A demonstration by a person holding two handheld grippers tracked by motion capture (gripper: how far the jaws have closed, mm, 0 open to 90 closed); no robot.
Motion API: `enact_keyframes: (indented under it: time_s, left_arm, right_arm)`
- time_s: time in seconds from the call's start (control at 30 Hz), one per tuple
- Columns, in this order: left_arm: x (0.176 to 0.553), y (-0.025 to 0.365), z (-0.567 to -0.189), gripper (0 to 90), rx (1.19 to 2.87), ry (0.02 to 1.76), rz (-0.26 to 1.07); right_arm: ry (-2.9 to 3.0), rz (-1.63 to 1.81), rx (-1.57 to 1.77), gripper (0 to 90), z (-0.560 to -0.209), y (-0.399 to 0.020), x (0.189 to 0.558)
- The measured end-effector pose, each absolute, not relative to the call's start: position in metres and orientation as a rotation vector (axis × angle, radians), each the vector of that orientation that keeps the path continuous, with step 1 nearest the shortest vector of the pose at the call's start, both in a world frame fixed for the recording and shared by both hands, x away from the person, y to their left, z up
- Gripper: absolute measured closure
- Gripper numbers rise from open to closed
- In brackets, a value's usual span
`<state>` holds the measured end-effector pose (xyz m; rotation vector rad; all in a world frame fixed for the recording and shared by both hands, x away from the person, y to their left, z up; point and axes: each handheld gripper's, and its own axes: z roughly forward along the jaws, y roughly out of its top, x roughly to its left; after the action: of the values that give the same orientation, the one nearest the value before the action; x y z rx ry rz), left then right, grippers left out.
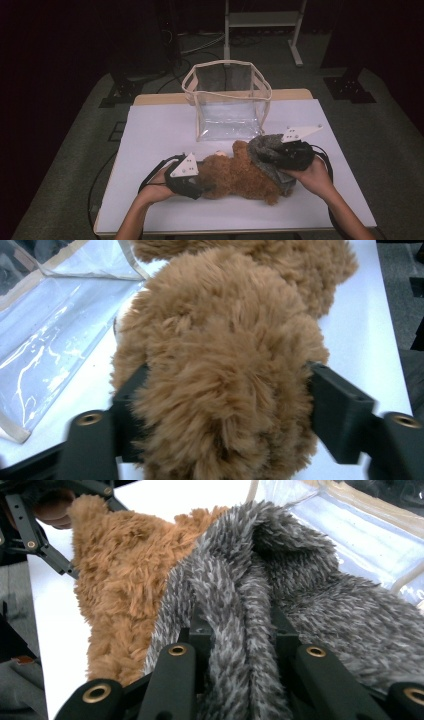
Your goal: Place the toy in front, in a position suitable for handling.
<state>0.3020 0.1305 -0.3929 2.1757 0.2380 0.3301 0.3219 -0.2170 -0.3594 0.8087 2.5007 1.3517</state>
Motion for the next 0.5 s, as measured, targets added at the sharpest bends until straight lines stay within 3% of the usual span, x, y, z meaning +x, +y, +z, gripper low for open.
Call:
enact_keyframes:
  time_s: [0.1, 0.23, 0.5]
  left_arm:
    - [0.304, 0.13, -0.389, 18.7, 2.126, 0.257, 0.315]
    - [0.301, 0.126, -0.394, 29.9, 2.177, 0.238, 0.298]
    - [0.3, 0.126, -0.395, 36.3, 2.172, 0.233, 0.275]
  right_arm:
    - [2.498, 1.375, 0.79, 71.4, -0.365, -0.219, 0.31]
    - [2.5, 1.378, 0.758, 71.3, -0.363, -0.219, 0.3]
    - [2.433, 1.392, 0.872, 70.9, -0.359, -0.248, 0.316]
